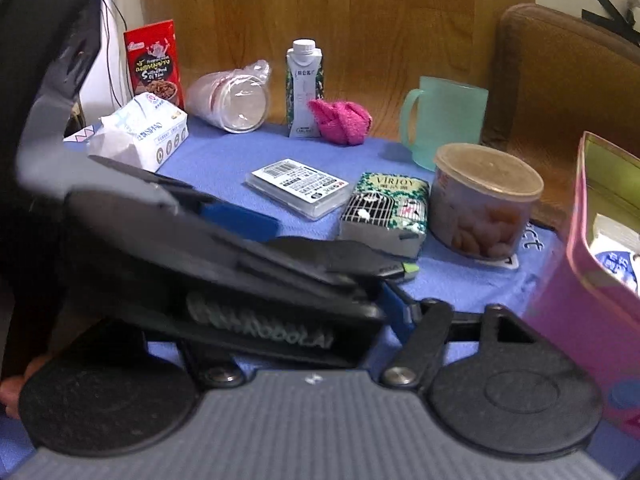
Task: Organize soft objects
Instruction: 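Carry the black case into the pink tin and open the left gripper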
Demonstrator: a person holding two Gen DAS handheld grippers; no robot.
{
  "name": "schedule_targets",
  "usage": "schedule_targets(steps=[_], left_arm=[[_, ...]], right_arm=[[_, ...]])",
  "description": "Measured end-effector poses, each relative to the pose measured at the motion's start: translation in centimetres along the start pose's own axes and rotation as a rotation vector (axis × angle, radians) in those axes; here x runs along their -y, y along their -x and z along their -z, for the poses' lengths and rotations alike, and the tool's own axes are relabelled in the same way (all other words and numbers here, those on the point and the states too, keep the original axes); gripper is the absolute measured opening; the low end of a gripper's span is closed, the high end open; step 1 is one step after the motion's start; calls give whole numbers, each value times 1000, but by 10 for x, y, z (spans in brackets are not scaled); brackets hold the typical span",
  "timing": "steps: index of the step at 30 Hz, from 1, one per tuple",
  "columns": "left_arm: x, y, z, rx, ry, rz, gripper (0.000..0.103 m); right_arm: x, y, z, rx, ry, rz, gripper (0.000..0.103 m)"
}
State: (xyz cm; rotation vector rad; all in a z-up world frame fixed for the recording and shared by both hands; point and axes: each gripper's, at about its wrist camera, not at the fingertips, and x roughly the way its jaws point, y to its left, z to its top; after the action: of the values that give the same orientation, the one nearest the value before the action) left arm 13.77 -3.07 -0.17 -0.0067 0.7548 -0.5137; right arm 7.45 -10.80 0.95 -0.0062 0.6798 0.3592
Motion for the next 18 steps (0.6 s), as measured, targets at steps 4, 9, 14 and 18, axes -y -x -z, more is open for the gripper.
schedule_targets(steps=[4, 9, 14, 18], left_arm=[[3, 7, 7, 4, 46, -9, 50], [18, 25, 6, 38, 68, -3, 50], [55, 47, -12, 101, 6, 32, 50], [97, 47, -34, 143, -90, 83, 50]], right_arm=[[1, 8, 4, 33, -19, 10, 56], [-7, 29, 11, 115, -5, 28, 56], [-6, 61, 14, 232, 3, 89, 55], [11, 91, 14, 333, -5, 185, 56]])
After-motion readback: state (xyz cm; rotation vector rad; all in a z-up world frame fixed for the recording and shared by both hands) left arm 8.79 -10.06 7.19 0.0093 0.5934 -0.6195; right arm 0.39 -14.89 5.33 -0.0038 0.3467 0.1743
